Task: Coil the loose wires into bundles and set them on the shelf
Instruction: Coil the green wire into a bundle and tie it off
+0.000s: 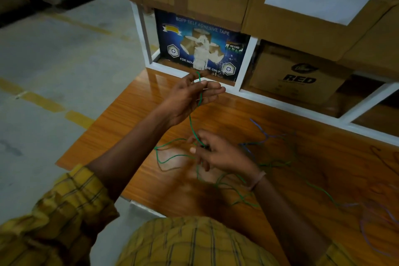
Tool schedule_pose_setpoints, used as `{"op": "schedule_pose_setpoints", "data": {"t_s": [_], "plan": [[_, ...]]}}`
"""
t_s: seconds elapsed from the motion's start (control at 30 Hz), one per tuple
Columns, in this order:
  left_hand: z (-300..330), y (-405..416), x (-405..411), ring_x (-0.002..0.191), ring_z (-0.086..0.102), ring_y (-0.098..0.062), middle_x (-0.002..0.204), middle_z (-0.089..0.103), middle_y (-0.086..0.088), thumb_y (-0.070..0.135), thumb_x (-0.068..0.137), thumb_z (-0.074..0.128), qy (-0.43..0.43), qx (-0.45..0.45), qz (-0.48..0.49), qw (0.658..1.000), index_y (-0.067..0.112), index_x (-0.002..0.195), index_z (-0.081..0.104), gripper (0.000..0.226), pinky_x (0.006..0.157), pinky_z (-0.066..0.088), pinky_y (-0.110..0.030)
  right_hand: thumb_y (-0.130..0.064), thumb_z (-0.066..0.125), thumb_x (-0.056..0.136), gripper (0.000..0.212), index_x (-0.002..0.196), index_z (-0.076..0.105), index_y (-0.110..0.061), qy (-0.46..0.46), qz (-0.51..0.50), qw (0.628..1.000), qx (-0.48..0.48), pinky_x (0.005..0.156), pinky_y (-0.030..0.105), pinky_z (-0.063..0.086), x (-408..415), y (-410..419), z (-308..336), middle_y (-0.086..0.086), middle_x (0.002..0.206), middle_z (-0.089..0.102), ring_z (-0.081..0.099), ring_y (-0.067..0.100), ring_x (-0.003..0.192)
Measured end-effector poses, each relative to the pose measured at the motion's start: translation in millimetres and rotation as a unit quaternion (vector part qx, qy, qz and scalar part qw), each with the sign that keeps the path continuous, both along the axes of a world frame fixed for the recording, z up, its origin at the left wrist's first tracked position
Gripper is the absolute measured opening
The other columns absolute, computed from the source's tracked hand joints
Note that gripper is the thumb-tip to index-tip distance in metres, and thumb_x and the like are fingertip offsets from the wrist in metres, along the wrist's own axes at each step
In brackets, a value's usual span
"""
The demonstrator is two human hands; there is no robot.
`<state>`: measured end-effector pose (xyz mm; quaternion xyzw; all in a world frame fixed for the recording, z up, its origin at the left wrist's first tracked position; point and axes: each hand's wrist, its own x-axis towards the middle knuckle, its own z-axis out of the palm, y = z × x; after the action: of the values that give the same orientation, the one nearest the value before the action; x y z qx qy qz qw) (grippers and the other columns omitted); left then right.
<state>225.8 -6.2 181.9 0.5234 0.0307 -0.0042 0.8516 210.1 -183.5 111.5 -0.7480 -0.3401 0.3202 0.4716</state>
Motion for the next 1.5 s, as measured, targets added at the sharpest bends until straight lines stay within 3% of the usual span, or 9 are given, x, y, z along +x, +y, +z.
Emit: {"op": "schedule_pose_setpoints", "data": {"t_s": [0.1,0.27,0.37,0.63,0.77,0.97,1.13,1.3,1.5], "plan": [[-11.9,1.5,-2.2,0.120,0.072,-0.037,0.122,0.072,-0.022,0.012,0.115,0.040,-0.008,0.146,-0.032,0.989,0.012,0.155,0.036,0.040,0.105,0.054,-0.049,-0.011,0.061,0.102,0.006,0.108,0.062,-0.011,0.087,0.006,0.995,0.047,0.046,0.026,0.047,-4.8,-15.9,25.9,0.011,0.066,0.068,0.057,0.021,0.042],[-20.0,-6.0,-18.4,0.089,0.076,-0.018,0.113,0.070,-0.023,0.015,0.116,0.037,-0.042,0.332,-0.118,0.935,0.014,0.161,0.030,0.046,0.078,0.058,-0.026,-0.021,0.067,0.095,0.016,0.096,0.069,-0.005,0.233,-0.051,0.934,0.267,0.059,0.028,0.055,3.1,-57.8,65.8,0.005,0.050,0.057,0.049,0.033,0.039],[-17.4,-11.5,-29.8,0.076,0.066,-0.027,0.106,0.072,-0.020,0.020,0.117,0.032,-0.053,0.344,-0.162,0.923,0.017,0.162,0.031,0.046,0.062,0.050,-0.028,-0.027,0.051,0.100,0.030,0.102,0.067,-0.003,0.269,-0.081,0.888,0.363,0.063,0.029,0.053,26.8,-75.6,75.6,-0.004,0.048,0.047,0.038,0.009,0.036],[-2.1,-24.9,-34.3,0.052,0.026,-0.017,0.084,0.054,-0.016,0.028,0.116,0.029,-0.012,0.160,-0.287,0.945,0.010,0.146,0.053,0.042,0.046,0.018,-0.025,-0.023,0.040,0.109,0.030,0.098,0.061,-0.004,0.269,-0.181,0.903,0.280,0.035,0.017,0.028,83.8,-78.4,75.2,-0.008,0.049,0.035,0.023,0.002,0.032],[3.0,-34.2,-32.5,0.049,0.042,-0.009,0.093,0.055,-0.016,0.021,0.115,0.027,-0.012,-0.007,-0.290,0.957,0.008,0.142,0.054,0.041,0.048,0.021,-0.026,-0.023,0.050,0.107,0.019,0.094,0.057,-0.010,0.230,-0.261,0.919,0.188,0.033,0.015,0.021,81.0,-64.1,52.5,-0.001,0.061,0.036,0.026,0.001,0.038],[0.8,-52.0,-20.2,0.076,0.071,-0.017,0.119,0.073,-0.014,0.012,0.114,0.032,-0.016,-0.077,-0.195,0.978,0.008,0.134,0.055,0.031,0.066,0.058,-0.024,-0.030,0.046,0.108,0.027,0.099,0.061,-0.009,0.258,-0.201,0.943,0.051,0.036,0.014,0.018,37.1,-55.9,10.6,0.002,0.061,0.045,0.023,0.005,0.039],[-15.2,-59.8,0.8,0.130,0.063,-0.048,0.139,0.063,-0.027,0.013,0.113,0.042,0.025,-0.135,-0.076,0.988,0.014,0.114,0.052,0.010,0.096,0.059,-0.055,-0.031,0.039,0.112,0.038,0.118,0.061,-0.001,0.191,-0.085,0.975,-0.075,0.035,0.017,0.036,-6.1,-57.8,11.8,0.009,0.064,0.058,0.033,0.007,0.033],[-27.4,-63.9,2.1,0.116,0.074,-0.034,0.133,0.067,-0.011,0.020,0.114,0.046,0.042,0.138,-0.038,0.989,0.019,0.116,0.049,0.004,0.084,0.061,-0.039,-0.014,0.053,0.106,0.024,0.120,0.058,0.005,0.157,-0.010,0.987,-0.032,0.040,0.019,0.043,-8.6,-79.6,52.9,0.010,0.062,0.062,0.041,0.008,0.033],[-34.3,-64.4,-10.8,0.060,0.062,-0.022,0.100,0.071,-0.004,0.020,0.115,0.041,-0.004,0.300,-0.122,0.946,0.012,0.123,0.052,0.016,0.045,0.041,-0.025,-0.009,0.059,0.097,0.018,0.103,0.063,0.008,0.237,-0.073,0.955,0.164,0.081,0.046,0.060,28.1,-109.3,79.2,0.000,0.051,0.053,0.038,0.005,0.031]]}}
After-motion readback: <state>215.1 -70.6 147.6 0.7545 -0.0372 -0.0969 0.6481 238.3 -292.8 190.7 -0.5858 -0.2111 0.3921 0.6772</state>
